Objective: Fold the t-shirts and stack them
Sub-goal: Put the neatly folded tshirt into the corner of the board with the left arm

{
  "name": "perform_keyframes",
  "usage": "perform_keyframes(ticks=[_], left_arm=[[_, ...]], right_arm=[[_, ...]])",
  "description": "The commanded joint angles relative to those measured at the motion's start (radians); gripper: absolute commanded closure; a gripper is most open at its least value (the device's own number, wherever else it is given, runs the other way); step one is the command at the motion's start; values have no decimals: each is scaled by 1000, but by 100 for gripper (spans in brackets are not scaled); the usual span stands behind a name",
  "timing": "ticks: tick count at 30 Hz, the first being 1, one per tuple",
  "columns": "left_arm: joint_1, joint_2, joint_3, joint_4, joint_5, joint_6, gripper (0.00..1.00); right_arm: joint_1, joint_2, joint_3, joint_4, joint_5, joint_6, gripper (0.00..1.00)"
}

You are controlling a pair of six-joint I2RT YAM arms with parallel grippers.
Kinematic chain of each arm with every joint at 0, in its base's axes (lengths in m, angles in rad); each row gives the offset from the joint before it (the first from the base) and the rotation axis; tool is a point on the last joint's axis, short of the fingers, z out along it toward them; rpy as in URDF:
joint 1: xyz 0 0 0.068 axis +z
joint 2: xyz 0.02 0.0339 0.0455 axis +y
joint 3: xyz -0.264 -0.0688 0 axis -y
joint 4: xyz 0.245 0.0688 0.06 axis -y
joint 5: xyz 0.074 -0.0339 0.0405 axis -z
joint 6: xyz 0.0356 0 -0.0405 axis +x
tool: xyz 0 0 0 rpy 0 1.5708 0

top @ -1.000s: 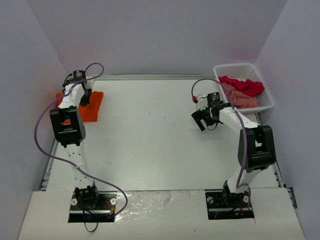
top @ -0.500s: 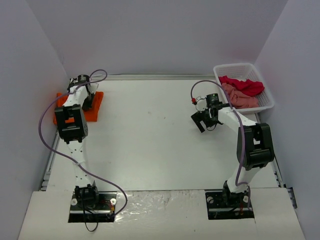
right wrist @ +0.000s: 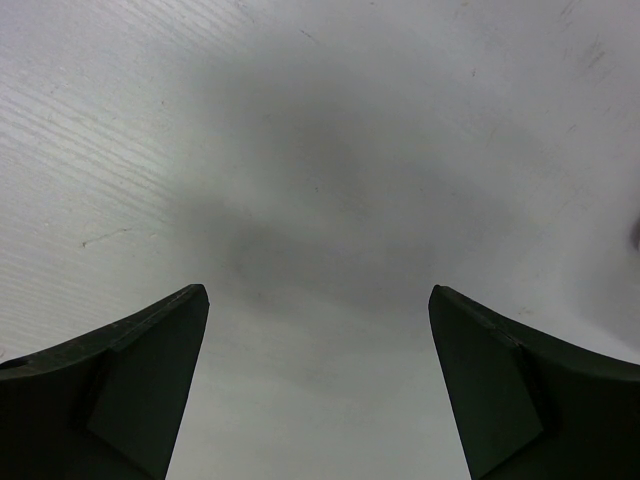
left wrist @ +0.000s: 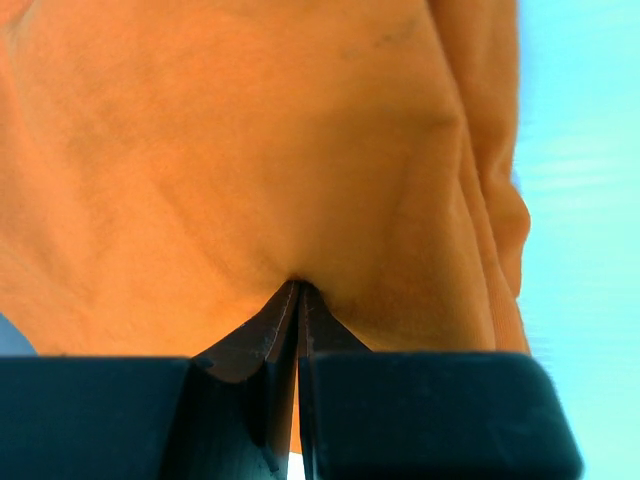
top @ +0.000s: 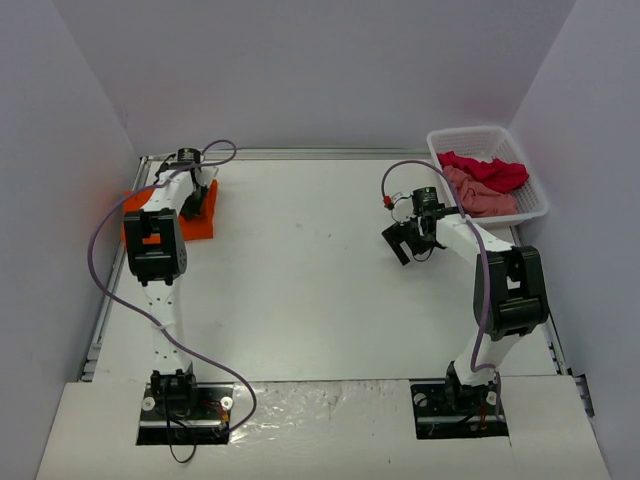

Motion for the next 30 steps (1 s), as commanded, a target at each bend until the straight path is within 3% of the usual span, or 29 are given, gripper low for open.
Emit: perform_keyframes(ticks=[1,30], left_arm=[[-39,20,2,-70,71,-27,98],[-11,-79,-207,5,5,16,98]], right_arm=[[-4,8,-9,-10,-1,-9,11],[-4,15,-7,-10,5,-13,11]])
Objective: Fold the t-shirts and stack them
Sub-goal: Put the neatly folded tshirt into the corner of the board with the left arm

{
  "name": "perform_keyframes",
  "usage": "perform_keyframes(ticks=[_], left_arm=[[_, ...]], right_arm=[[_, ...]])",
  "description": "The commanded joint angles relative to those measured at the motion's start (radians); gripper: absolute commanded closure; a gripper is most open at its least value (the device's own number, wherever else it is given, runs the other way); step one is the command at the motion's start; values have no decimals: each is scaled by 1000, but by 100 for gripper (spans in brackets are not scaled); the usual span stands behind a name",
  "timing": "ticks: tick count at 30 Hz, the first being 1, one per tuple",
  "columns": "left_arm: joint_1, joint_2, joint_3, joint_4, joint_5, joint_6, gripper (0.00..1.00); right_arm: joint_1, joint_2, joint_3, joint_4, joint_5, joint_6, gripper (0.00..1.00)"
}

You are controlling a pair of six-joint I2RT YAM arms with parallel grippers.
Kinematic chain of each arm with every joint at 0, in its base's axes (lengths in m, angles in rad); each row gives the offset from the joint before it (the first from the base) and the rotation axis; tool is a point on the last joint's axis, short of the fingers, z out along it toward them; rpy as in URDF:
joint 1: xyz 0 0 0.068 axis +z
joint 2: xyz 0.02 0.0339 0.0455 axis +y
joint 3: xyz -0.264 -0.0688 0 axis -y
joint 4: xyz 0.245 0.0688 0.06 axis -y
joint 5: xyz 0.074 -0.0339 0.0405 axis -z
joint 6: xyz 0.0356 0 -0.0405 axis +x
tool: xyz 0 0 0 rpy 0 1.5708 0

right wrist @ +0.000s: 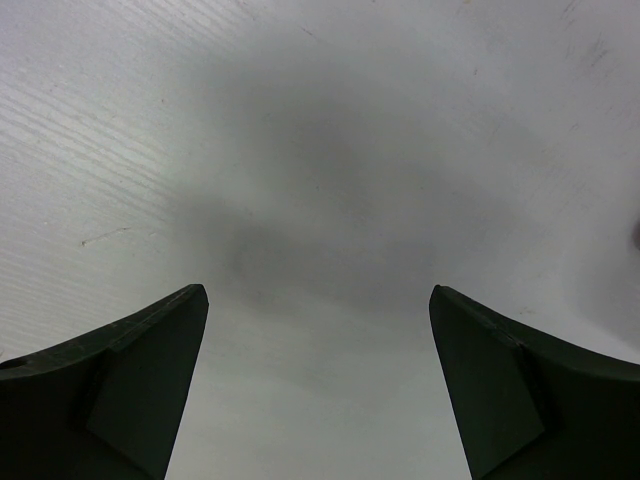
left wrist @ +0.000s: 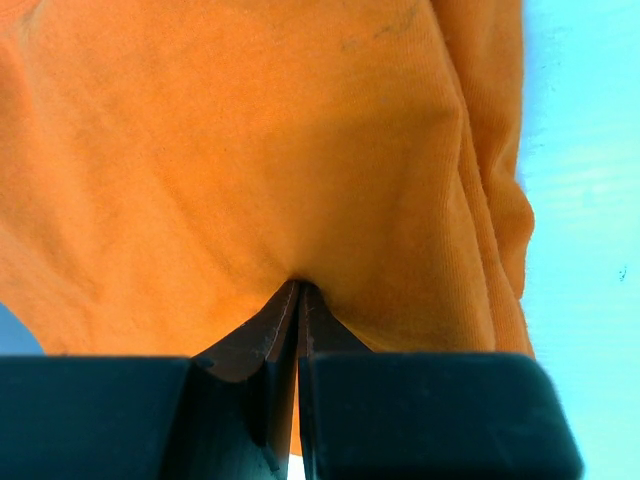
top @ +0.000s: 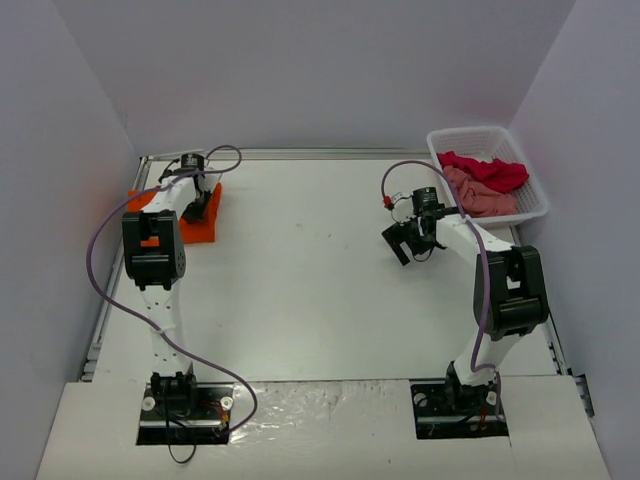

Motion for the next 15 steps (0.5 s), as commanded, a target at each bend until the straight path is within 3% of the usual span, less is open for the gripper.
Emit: perform_keyframes(ticks=[1,13,14,15], left_arm=[[17,3,-49,-97,25,-3,98],[18,-34,-58,-73,-1,-11,97],[17,-38,-59,-71,-3,-12,96],[17,-45,-56,-70,-3,-17,84]], right_arm=[[-4,17,-5,-11,5,-12,11],[-4,20,-7,-11,11,-6,10],[-4,21,-5,-10,14,-4,9],[-4,20,-5,-10,14,-1,7]])
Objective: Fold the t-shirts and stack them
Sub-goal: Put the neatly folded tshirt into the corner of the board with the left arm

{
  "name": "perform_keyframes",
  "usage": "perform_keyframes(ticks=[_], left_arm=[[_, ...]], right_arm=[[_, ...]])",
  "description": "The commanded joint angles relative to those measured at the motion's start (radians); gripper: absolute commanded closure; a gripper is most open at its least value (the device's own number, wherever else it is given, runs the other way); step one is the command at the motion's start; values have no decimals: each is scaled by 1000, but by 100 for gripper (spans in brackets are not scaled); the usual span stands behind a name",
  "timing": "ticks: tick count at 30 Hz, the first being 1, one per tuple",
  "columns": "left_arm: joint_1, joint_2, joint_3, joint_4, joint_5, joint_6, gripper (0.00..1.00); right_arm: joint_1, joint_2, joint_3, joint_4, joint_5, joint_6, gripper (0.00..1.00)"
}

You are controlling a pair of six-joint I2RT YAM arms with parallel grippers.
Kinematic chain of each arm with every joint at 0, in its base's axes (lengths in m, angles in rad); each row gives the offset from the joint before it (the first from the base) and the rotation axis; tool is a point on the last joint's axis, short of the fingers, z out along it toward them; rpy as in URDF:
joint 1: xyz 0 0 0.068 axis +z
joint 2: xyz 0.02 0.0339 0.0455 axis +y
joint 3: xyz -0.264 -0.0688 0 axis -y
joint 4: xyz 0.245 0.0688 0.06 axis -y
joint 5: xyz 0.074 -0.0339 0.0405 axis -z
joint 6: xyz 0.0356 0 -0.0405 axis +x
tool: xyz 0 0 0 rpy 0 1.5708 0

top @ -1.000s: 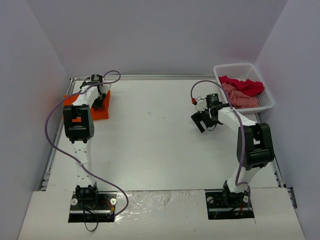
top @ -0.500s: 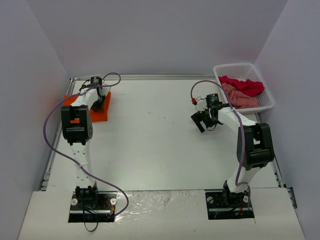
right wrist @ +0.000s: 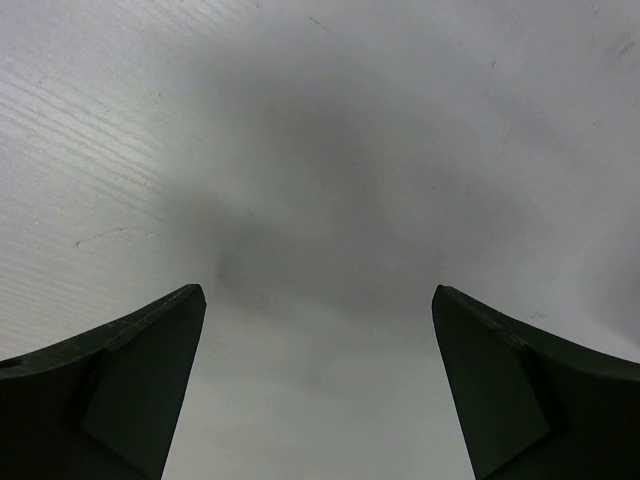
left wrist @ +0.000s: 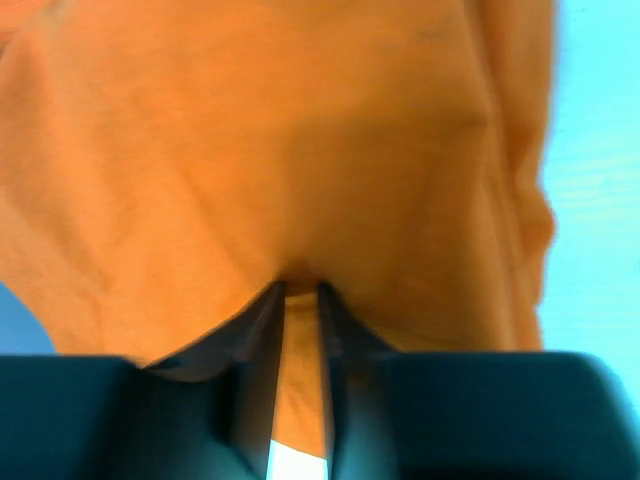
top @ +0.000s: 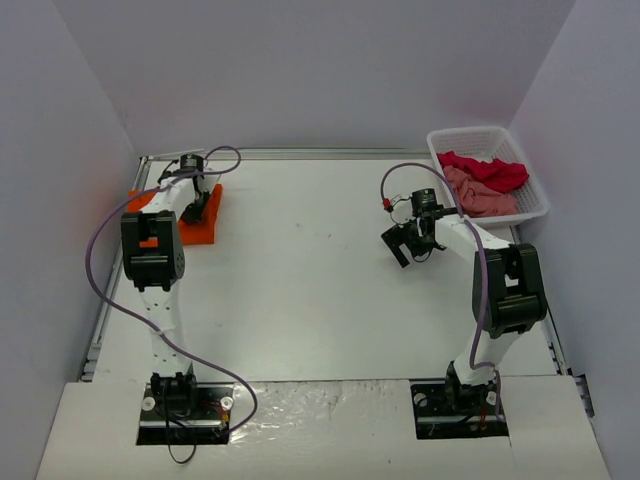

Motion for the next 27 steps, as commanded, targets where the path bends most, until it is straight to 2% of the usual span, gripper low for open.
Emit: perform_keyframes(ticks=[1,2,3,6,12,17,21,25,27], left_arm=[[18,-37,-23,-88,8,-22,78],[18,-42,-2,-90,1,-27,75],[13,-48,15,-105,-1,-30,67],[3,-62,100,-126,-27,-30,58],[-7,-92,278,-154,-94,-19,52],[-5,-181,302,-139,-104,-76,50],[10,-363,198,-122,0,-174,50],[0,-546,-28,-99,73,-264,51],[-17,-688,-139,-40,105,-278,51]], right_arm=[[-4,0,-2,-10,11,2,6],[-5,-2,-2,-8,11,4,5],[-4,1,-4,-5,11,7,5],[-4,10,-5,-1,20,9,4],[-7,13,-12,2,23,10,2],[-13,13,-10,2,29,10,2],[-16,-20,-12,19,38,19,1],[-33,-89,-19,80,103,82,0],[-38,-132,-25,100,109,101,0]])
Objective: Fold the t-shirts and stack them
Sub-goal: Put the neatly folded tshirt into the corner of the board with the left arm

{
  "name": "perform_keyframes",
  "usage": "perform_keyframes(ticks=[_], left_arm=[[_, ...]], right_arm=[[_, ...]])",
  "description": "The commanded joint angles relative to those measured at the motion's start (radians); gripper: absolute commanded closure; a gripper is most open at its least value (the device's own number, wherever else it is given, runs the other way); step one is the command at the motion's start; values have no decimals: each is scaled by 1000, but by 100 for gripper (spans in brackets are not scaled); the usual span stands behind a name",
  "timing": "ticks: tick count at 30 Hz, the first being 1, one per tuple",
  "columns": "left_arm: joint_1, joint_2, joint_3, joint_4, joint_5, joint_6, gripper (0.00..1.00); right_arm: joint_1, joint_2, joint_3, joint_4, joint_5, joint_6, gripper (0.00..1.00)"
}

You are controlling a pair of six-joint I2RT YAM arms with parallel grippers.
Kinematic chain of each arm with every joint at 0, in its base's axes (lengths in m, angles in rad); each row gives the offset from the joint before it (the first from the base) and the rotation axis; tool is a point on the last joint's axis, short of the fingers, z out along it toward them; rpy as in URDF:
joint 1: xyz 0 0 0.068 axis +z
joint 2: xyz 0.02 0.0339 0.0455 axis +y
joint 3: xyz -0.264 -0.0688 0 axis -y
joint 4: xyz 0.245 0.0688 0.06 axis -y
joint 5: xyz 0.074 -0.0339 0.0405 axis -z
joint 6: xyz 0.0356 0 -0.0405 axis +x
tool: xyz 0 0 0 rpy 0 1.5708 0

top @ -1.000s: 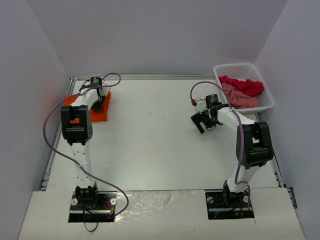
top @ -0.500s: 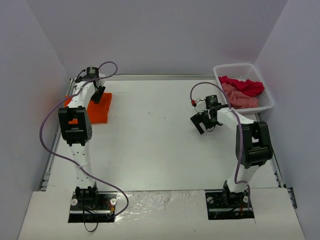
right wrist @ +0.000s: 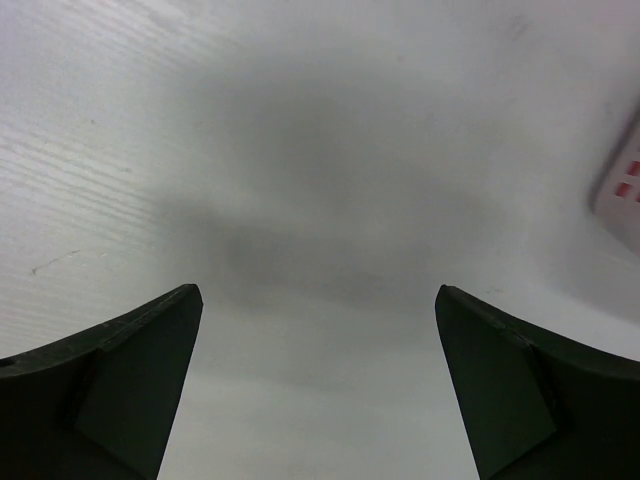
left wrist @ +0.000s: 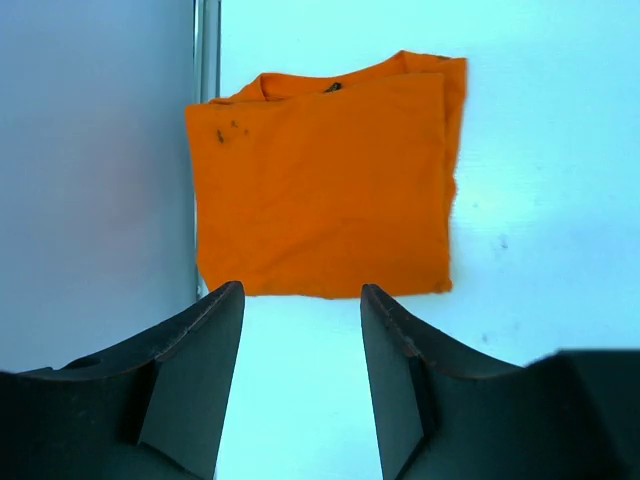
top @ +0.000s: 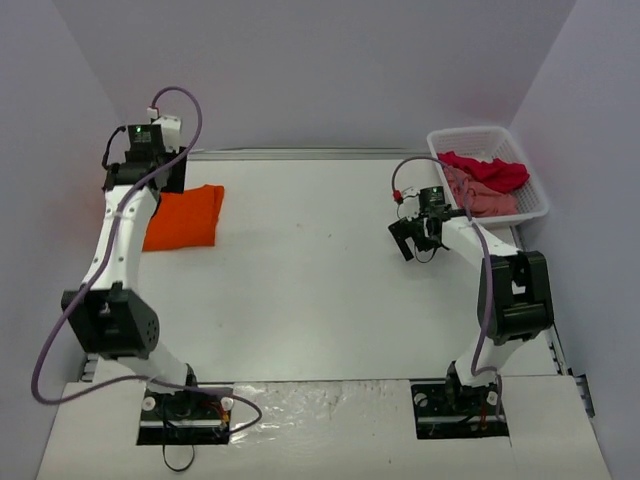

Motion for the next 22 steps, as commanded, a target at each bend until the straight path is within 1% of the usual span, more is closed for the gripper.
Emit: perform_keyframes(ticks=[1,2,3,4,5,6,7,8,10,12,13,15,16,17,18,19,20,22], left_arm=[[-18,-192,-159,69,77,-76,51],[-36,-301,-306,154,77,-70,51],[-58,-359,-382,199,80,-65,47],[-64,-411,-455,244,89,-56,39],[-64,-500,-523,306,155,-45,34],[-66,-531,-615,313,174,-28,26],[-75,-551,-638,305,181,-13,24],[-76,-565,-649,264,188,-14,22],[-73,-562,-658,221,188,-14,18],[-73,-572,-680,192,180,5,14],[-75,-585,-694,192,177,31,10],[-73,-646,-758,230,157,62,7],[-72,-687,-781,259,154,67,4],[-58,-700,-801,262,184,74,2],[-46,-711,-827,261,206,78,6],[-34,-724,-836,259,220,75,6],[-33,-732,-846,261,226,72,6],[0,-755,-869,270,234,68,6]], right_arm=[[-18,-121,-6,59,84,56,0],[-20,-148,-8,62,92,64,0],[-20,-164,-5,61,96,71,0],[-21,-178,-2,61,97,80,0],[-32,-207,0,59,90,93,0],[-37,-219,7,59,86,116,0],[-41,-230,12,59,90,126,0],[-56,-251,17,58,92,142,0],[-69,-277,17,55,86,182,0],[-73,-323,-17,55,74,186,0],[-73,-343,-31,55,66,183,0],[-75,-388,-68,59,66,177,0],[-80,-403,-75,61,31,177,0],[-89,-403,-78,59,21,180,0],[-95,-405,-80,59,14,182,0],[-101,-403,-82,56,-23,170,0],[-104,-405,-82,53,-28,165,0],[-103,-415,-63,52,-26,206,0]])
